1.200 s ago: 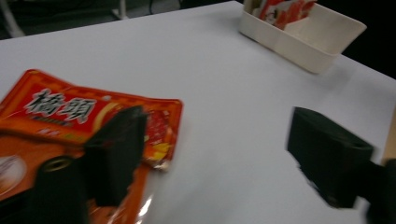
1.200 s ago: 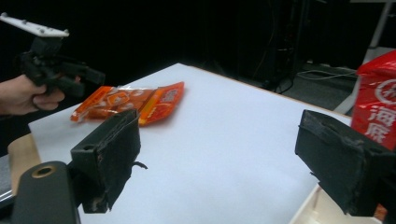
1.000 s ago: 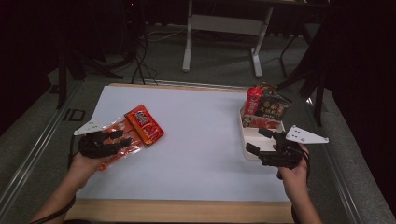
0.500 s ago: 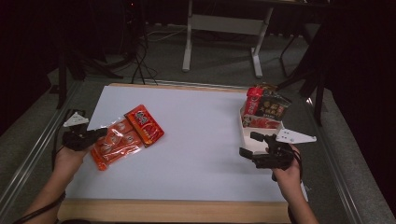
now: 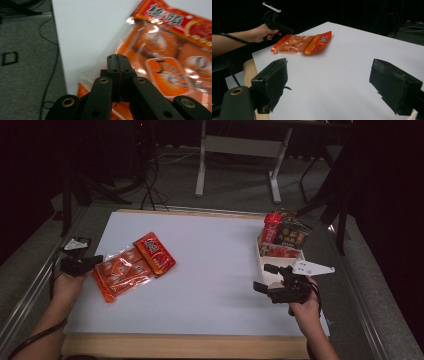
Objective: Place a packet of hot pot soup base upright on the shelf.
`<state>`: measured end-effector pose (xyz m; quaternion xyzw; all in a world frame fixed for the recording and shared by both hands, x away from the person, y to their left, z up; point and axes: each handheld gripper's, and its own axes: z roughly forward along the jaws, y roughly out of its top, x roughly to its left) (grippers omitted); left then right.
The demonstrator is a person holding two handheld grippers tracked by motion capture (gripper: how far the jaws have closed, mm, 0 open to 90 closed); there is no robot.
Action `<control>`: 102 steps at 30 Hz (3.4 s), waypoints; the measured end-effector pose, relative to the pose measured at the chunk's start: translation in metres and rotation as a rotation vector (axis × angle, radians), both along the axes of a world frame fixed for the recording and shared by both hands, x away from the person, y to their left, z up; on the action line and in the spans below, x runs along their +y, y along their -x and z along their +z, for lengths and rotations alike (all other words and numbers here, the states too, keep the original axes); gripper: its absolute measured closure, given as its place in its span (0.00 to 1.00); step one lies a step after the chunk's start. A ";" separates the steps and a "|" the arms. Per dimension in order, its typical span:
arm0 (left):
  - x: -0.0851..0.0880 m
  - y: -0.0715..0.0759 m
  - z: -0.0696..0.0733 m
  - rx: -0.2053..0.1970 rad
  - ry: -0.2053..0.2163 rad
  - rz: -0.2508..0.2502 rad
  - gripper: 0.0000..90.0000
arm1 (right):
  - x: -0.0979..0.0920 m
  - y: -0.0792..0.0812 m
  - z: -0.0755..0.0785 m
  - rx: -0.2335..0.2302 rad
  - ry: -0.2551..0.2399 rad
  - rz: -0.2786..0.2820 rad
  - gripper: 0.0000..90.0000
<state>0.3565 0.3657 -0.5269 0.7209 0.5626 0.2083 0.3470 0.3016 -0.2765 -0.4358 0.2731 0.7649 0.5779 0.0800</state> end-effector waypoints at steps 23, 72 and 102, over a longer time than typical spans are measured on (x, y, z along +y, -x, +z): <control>0.003 -0.007 -0.018 0.064 -0.001 -0.052 1.00 | -0.005 -0.007 -0.008 0.020 0.022 -0.021 0.17; -0.128 0.032 -0.011 0.157 0.048 -0.419 1.00 | -0.001 -0.005 -0.008 0.029 0.012 0.004 0.17; -0.111 -0.019 -0.015 0.102 0.038 -0.252 1.00 | -0.006 -0.003 -0.009 0.016 0.002 -0.018 0.17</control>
